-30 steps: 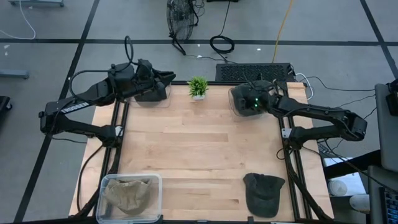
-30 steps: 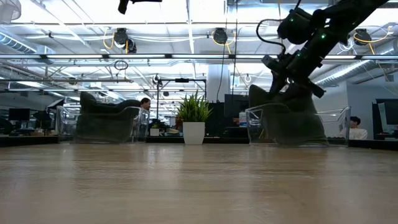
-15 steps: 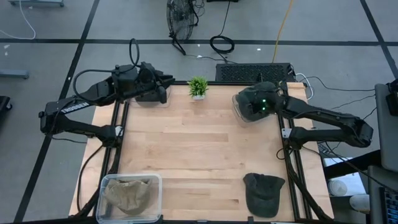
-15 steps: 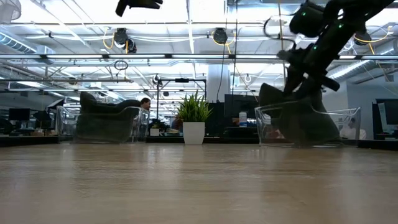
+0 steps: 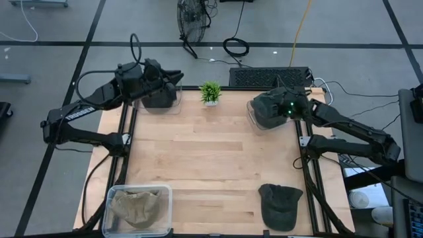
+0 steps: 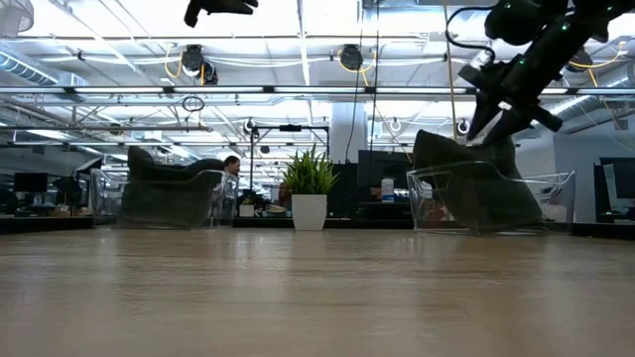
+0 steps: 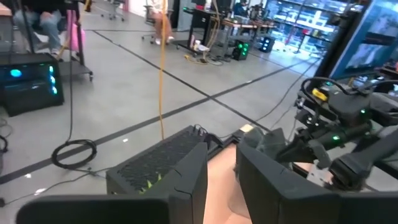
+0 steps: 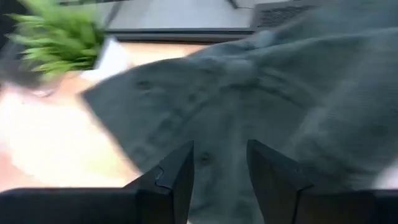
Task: Pick & Place hat
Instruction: Put the green cap into the right transparent bin, then adjust the right transparent bin
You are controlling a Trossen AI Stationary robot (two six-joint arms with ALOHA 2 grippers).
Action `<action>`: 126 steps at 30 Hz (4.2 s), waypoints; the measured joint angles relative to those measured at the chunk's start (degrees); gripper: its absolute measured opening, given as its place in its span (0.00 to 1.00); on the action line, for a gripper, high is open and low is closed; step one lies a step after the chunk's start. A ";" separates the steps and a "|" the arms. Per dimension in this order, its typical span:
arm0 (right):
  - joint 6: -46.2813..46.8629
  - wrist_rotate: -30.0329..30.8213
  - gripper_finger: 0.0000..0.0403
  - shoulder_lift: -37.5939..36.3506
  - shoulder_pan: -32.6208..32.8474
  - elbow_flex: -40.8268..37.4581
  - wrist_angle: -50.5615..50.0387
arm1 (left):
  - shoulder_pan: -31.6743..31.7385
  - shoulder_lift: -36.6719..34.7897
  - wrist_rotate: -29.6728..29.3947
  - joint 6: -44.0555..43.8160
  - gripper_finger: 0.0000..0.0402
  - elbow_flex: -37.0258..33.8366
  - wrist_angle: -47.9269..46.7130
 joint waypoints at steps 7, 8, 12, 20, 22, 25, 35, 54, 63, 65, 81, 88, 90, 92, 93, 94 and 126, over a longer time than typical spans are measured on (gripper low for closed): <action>-0.04 5.59 0.33 0.91 -2.96 0.02 -8.51 | 1.96 -0.01 0.49 0.04 0.23 -0.01 -0.34; -0.32 6.13 0.33 1.18 -3.34 0.02 -8.69 | 2.09 0.01 0.86 0.07 0.23 -0.01 -0.42; -2.07 7.58 0.33 3.02 -4.67 0.02 -8.32 | 2.77 1.03 1.83 0.09 0.23 -0.01 -0.26; -4.32 6.32 0.33 5.48 -5.58 0.00 -5.20 | 2.89 2.22 4.07 -2.64 0.23 -0.03 0.17; -4.40 6.03 0.33 5.04 -5.58 0.00 -4.67 | 2.84 2.18 4.88 -3.34 0.23 -0.03 0.25; -5.25 2.72 0.33 3.61 -5.55 1.68 -2.47 | 2.84 2.07 6.24 -3.52 0.23 -0.03 0.24; -11.82 -3.25 0.33 3.00 -4.17 15.16 -14.85 | 2.04 0.47 7.82 -6.22 0.23 -0.03 0.33; 3.97 -7.12 0.33 3.02 6.32 4.55 -16.41 | -1.55 0.93 7.78 -5.93 0.23 -0.03 4.37; 0.23 -1.15 0.27 3.00 5.81 0.52 -13.16 | -2.32 0.97 7.41 -3.29 0.23 -0.03 3.98; -1.27 -1.04 0.25 2.98 5.57 -0.69 -13.13 | -2.29 0.97 7.10 -2.52 0.23 -0.03 3.90; -16.87 0.64 0.18 2.83 3.47 -2.65 -12.97 | -2.25 1.37 7.04 -0.22 0.23 0.01 2.46; -19.23 -0.40 0.18 1.85 3.47 3.04 -18.81 | -2.25 1.37 7.04 -0.16 0.23 0.01 2.44; -21.93 1.68 0.18 1.82 3.47 5.48 -19.92 | -2.25 1.37 7.04 -0.13 0.23 0.01 2.46; -21.83 1.41 0.18 1.80 3.47 7.04 -20.55 | -2.25 1.37 7.04 0.18 0.23 0.01 2.46; -20.49 -0.05 0.18 1.80 3.46 7.34 -20.99 | -2.25 1.37 7.04 0.22 0.23 0.01 2.42; -18.44 -2.50 0.18 1.80 3.45 7.38 -21.64 | -2.25 1.37 7.04 0.40 0.23 0.01 2.44; 12.04 -21.39 0.02 2.56 7.29 -15.64 0.28 | 2.93 1.30 19.61 -4.13 0.23 0.01 0.64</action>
